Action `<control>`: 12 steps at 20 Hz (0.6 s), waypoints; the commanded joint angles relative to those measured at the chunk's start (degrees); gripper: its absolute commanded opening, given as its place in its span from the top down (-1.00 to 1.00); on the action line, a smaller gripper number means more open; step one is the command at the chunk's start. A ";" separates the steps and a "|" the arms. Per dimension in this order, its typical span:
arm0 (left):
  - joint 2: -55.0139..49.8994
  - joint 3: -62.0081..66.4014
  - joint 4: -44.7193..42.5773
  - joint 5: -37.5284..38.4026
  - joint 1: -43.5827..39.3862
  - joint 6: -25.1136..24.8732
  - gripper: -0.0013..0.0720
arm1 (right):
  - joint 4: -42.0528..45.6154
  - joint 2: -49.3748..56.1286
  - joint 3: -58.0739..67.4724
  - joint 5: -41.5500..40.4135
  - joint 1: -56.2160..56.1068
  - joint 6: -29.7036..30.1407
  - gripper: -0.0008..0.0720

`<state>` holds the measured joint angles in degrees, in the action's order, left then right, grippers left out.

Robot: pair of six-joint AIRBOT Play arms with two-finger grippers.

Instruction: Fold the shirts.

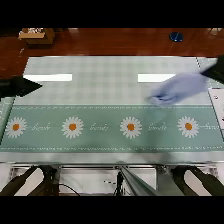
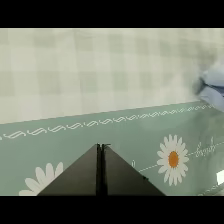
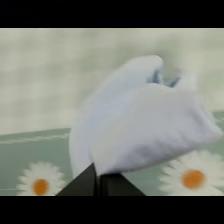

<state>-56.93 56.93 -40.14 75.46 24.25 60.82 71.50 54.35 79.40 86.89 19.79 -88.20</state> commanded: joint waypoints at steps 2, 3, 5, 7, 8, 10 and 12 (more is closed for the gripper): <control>-0.35 0.02 0.00 0.22 0.00 -0.66 0.91 | 24.48 -1.31 4.46 16.04 12.24 0.74 0.92; -0.37 0.02 0.00 0.31 0.02 -0.74 0.91 | 24.81 -1.29 4.46 16.72 13.92 0.74 0.91; -0.39 0.02 0.00 0.28 0.00 -0.74 0.90 | 29.46 -1.31 4.46 18.86 16.87 0.42 0.91; -0.39 0.02 0.00 0.15 0.02 -0.74 0.91 | 31.50 -1.38 4.44 19.45 19.63 -0.35 0.92; -0.39 0.02 0.00 0.13 0.02 -0.74 0.91 | 31.63 -1.49 4.42 19.50 20.85 -0.37 0.92; -0.39 0.02 0.02 -0.44 0.02 -0.74 0.90 | 34.25 -2.01 3.69 19.56 22.82 -0.79 0.92; -0.39 0.02 0.02 -2.34 0.02 -0.74 0.90 | 36.52 -3.39 0.22 19.54 25.27 -0.74 0.92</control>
<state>-57.28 56.93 -40.12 75.05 24.25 60.12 103.44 52.10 82.06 105.41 41.69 -88.58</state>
